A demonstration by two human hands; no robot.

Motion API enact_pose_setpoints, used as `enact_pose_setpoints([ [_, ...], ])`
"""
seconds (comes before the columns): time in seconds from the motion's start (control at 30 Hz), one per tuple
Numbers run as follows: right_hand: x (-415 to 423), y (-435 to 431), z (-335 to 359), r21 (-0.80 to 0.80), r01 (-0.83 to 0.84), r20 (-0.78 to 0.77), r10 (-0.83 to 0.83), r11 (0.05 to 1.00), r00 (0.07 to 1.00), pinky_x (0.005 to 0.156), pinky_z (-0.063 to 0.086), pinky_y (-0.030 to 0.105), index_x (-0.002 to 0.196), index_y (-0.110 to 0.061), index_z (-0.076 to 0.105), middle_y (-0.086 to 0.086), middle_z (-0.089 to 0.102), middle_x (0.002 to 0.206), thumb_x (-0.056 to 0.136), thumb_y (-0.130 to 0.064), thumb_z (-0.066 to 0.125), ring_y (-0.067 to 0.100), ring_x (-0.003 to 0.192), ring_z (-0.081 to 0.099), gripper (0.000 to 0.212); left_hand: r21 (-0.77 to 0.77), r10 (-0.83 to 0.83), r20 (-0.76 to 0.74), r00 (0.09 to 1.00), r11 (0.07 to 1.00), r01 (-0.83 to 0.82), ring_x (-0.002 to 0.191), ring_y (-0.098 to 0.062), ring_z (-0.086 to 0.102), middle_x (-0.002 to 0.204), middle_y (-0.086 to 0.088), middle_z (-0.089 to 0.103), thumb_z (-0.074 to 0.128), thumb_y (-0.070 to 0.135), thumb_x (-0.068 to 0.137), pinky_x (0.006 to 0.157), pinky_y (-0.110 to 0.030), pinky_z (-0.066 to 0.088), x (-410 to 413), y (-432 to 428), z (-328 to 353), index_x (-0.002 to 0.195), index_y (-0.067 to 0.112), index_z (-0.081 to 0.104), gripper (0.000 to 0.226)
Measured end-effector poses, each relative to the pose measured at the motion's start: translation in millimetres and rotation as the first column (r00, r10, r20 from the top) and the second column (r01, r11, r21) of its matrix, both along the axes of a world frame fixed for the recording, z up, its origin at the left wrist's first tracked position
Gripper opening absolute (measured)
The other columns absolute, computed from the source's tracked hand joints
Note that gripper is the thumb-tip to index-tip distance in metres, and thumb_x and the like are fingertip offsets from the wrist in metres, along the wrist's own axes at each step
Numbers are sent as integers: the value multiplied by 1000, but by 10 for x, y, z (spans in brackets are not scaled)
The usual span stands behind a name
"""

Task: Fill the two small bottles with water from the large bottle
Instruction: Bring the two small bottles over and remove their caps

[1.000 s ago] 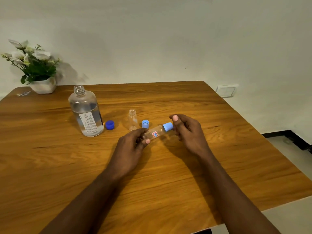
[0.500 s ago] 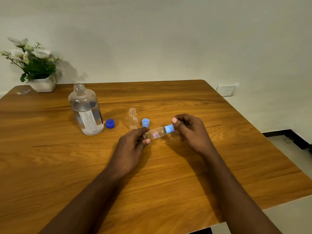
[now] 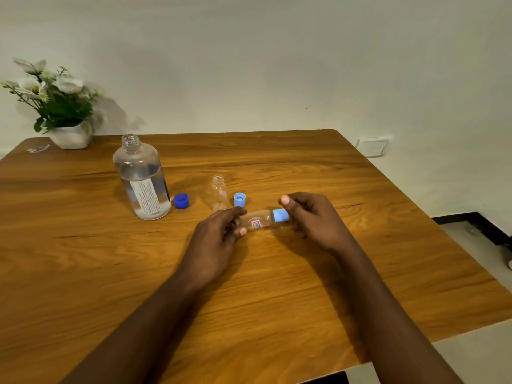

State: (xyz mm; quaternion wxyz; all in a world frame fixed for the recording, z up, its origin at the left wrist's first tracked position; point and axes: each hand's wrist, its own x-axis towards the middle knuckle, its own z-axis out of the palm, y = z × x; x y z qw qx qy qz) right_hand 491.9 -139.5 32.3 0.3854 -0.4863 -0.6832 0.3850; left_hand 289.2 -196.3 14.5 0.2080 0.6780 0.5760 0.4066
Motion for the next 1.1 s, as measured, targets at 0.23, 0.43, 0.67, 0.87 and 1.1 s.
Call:
enact_pose_setpoints([
  [0.23,13,-12,30,-68,-66,-16,65,996,998,47,47,27,93,-11,71,1,62,67,91,-15,65,8,52,53,8,-16,7,16,1000,1000,-6,97,-3,53,108,11,59,63,11,88,78,1,33,-3,-2,-7,124,23,59,38],
  [0.43,19,-45,72,-81,-30,-30,27,996,999,45,48,31,101,-14,69,3,64,80,91,-28,64,8,61,59,18,-8,7,18,1000,1000,-7,91,1,52,107,8,60,63,10,88,77,1,33,0,-6,-5,124,21,60,38],
  [0.67,34,-24,20,-131,-74,58,83,989,995,44,40,26,88,-3,71,4,60,63,96,-33,56,15,54,51,34,-18,7,6,1000,1000,-7,90,8,51,108,11,60,64,12,87,77,1,34,3,-8,-12,123,24,60,38],
  [0.87,87,8,35,-69,-103,-101,96,992,990,65,53,31,108,-11,70,8,70,89,81,1,72,18,69,62,30,-50,51,31,998,997,-50,88,6,53,105,14,60,67,20,87,76,-5,36,19,-9,0,123,24,61,37],
  [1.1,87,12,39,12,-59,-211,60,998,976,76,56,26,89,-15,69,0,69,96,70,14,74,18,92,68,35,-19,39,5,999,999,-39,90,1,57,99,13,63,75,26,78,76,-11,42,31,-9,-15,110,23,68,33],
])
